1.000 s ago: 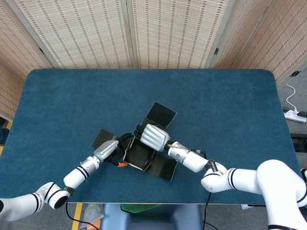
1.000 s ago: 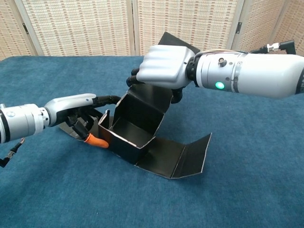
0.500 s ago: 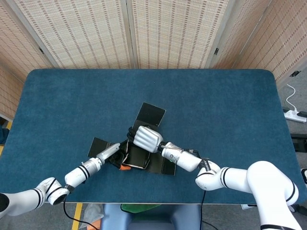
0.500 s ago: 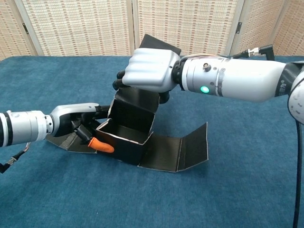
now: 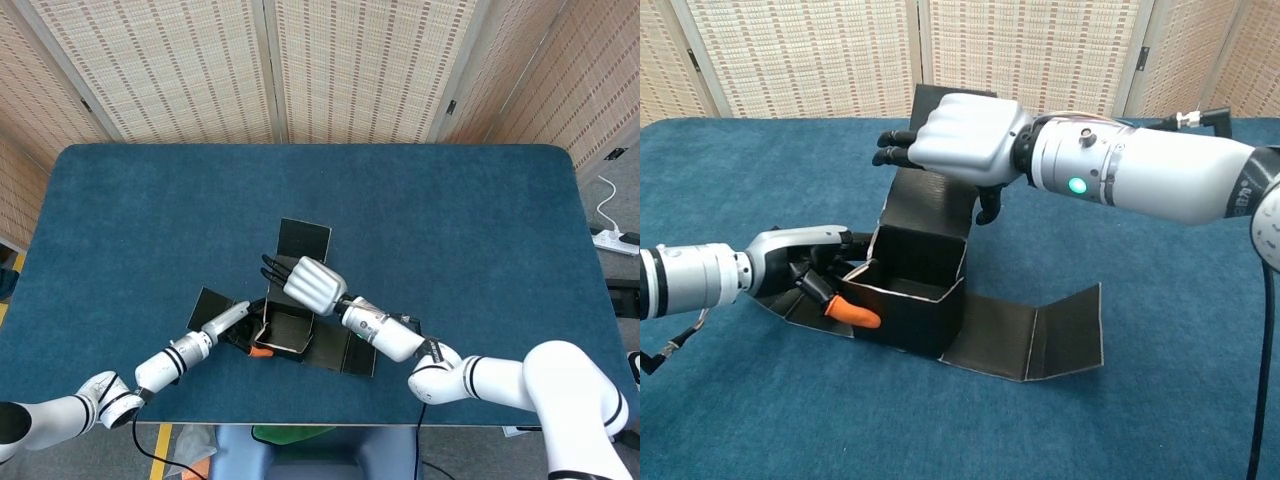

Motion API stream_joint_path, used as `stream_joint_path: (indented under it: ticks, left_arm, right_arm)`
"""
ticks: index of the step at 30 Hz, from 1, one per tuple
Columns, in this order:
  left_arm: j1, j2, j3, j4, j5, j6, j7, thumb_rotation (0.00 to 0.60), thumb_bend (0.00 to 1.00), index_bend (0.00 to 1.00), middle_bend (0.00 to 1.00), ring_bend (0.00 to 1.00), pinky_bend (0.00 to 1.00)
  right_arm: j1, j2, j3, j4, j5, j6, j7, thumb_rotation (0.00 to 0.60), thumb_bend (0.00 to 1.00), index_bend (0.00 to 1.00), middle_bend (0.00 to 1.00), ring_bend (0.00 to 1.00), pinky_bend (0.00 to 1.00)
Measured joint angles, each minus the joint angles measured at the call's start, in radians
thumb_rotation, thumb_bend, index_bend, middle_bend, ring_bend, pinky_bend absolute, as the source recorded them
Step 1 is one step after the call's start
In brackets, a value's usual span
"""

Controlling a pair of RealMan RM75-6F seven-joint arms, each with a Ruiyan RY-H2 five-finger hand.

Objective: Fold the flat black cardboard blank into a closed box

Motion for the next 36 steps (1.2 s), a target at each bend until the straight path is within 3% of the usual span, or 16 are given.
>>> stream_joint_path:
  ticks: [12,19,28,36]
  left_arm:
    - [0.024,0.042,0.016,-0.039,-0.002,0.060,-0.075,0.600,0.21,0.29,0.34,0.54,0.76]
    - [0.044,0.083,0.016,-0.067,-0.016,0.087,-0.170,0.600,0.21,0.29,0.35,0.54,0.76]
    - [0.071,0.134,0.015,-0.078,-0.017,0.138,-0.485,0.600,0.21,0.30,0.36,0.54,0.76]
    - [0.096,0.170,0.007,-0.083,-0.003,0.227,-0.860,0.600,0.21,0.30,0.36,0.51,0.74]
  right_arm:
    - [-0.148,0.153,-0.005,-0.202,-0.028,0.166,0.182,0.600,0.00,0.00,0.00,0.66,1.00]
    - [-0.275,0.240,-0.035,-0.287,-0.092,0.318,0.369,0.600,0.00,0.00,0.00,0.66,1.00]
    - [-0.440,0.277,-0.048,-0.273,-0.167,0.560,0.698,0.600,0.02,0.00,0.00,0.67,1.00]
    - [-0.524,0.217,-0.022,-0.164,-0.204,0.653,0.928,0.600,0.02,0.00,0.00,0.67,1.00]
